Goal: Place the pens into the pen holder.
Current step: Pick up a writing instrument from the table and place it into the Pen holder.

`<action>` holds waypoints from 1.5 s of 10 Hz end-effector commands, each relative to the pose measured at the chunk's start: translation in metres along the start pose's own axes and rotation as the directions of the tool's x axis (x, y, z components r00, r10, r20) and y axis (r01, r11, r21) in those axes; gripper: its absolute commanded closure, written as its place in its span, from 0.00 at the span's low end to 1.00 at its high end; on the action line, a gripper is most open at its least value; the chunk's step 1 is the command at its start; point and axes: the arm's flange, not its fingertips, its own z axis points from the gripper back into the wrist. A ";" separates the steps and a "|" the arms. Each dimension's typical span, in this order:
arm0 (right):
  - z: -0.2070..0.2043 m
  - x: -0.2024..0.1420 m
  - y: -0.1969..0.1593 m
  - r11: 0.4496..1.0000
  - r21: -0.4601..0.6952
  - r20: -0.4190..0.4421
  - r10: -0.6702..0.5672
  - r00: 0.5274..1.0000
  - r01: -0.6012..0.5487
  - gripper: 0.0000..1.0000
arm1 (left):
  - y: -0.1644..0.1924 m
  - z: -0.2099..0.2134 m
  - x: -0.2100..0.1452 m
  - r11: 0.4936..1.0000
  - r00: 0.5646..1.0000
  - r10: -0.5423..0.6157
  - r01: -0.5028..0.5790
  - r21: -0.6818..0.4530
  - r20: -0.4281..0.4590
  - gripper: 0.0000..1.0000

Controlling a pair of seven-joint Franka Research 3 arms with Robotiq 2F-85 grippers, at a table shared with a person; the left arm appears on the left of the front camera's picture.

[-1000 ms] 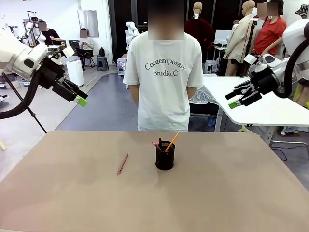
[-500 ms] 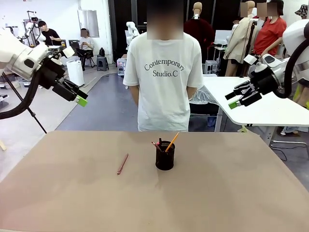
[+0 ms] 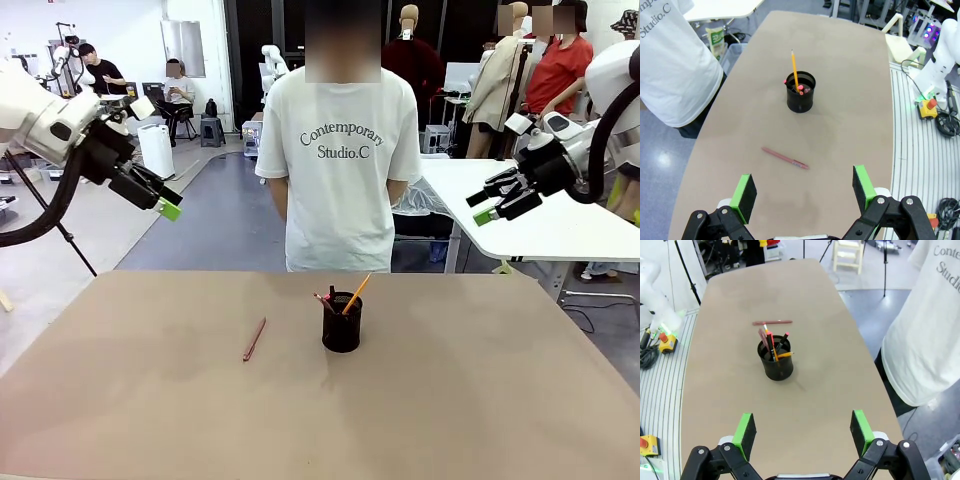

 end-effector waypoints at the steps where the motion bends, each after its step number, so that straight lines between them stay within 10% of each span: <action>1: -0.002 0.001 0.002 1.000 -0.012 -0.012 -0.012 1.000 0.012 0.00 | -0.009 -0.021 0.011 0.986 0.981 0.164 -0.162 0.027 -0.105 0.00; 4: -0.002 0.001 0.002 1.000 -0.012 -0.012 -0.012 1.000 0.012 0.00 | -0.011 -0.076 0.030 0.919 0.901 0.374 -0.326 0.224 -0.223 0.00; 9: -0.002 0.001 0.002 1.000 -0.012 -0.012 -0.012 1.000 0.012 0.00 | 0.003 -0.159 0.003 0.829 0.774 0.481 -0.250 0.500 -0.411 0.00; 11: -0.002 0.001 0.002 1.000 -0.012 -0.012 -0.012 1.000 0.012 0.00 | 0.005 -0.166 0.005 0.876 0.843 0.397 -0.230 0.425 -0.363 0.00; 15: -0.002 0.001 0.002 1.000 -0.012 -0.012 -0.012 1.000 0.012 0.00 | 0.007 -0.164 -0.007 0.844 0.789 0.457 -0.237 0.482 -0.412 0.00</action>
